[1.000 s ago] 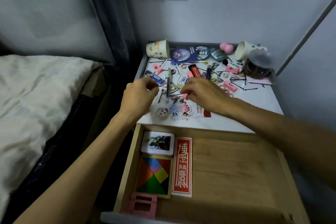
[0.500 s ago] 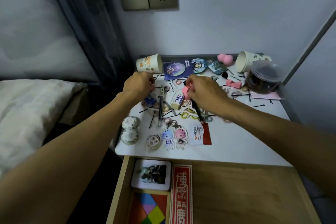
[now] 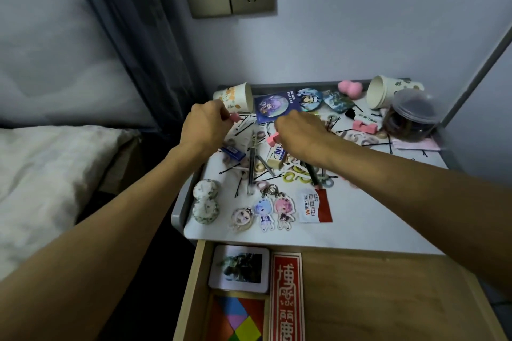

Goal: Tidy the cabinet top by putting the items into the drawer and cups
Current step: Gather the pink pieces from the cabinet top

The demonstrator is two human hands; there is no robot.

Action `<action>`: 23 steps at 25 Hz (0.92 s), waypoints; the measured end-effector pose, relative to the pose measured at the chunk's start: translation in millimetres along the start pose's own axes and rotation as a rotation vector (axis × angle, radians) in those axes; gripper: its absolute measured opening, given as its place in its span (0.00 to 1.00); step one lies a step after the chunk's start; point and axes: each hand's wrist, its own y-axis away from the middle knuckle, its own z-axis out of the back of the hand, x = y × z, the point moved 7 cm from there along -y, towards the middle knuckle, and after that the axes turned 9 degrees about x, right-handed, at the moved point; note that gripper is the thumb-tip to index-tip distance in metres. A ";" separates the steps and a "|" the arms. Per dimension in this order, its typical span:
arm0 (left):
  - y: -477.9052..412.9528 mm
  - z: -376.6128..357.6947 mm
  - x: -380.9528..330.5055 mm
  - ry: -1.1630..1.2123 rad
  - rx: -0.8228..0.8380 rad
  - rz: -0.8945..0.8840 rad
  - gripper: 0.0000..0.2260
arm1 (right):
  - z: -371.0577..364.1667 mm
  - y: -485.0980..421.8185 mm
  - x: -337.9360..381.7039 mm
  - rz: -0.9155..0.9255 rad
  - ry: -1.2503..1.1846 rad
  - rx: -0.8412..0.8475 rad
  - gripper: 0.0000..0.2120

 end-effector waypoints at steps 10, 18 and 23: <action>135.1 26.4 -52.0 1.028 0.249 0.216 0.11 | 52.5 91.2 -4.1 0.099 -0.998 -0.161 0.06; 225.0 -16.3 -82.2 1.233 0.565 0.328 0.11 | -0.8 206.3 8.5 -0.020 -1.549 -0.019 0.06; 228.4 -36.3 -80.1 1.352 0.621 0.408 0.10 | -17.3 208.6 8.8 -0.064 -1.610 -0.058 0.07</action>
